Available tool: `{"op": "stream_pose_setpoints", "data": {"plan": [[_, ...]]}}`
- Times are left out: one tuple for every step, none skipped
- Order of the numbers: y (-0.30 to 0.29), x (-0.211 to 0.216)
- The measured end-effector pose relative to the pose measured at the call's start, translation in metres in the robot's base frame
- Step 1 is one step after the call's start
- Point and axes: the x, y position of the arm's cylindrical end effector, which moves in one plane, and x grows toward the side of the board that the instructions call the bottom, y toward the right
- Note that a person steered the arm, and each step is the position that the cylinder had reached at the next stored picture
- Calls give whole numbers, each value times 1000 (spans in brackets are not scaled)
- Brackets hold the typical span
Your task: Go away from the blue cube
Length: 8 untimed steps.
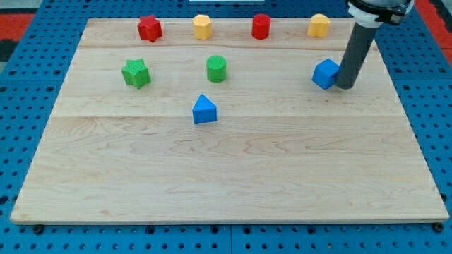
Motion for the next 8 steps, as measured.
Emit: {"op": "stream_pose_setpoints", "data": {"plan": [[12, -1], [24, -1], [36, -1], [49, -7], [71, -21], [73, -27], [50, -39], [50, -71]]}}
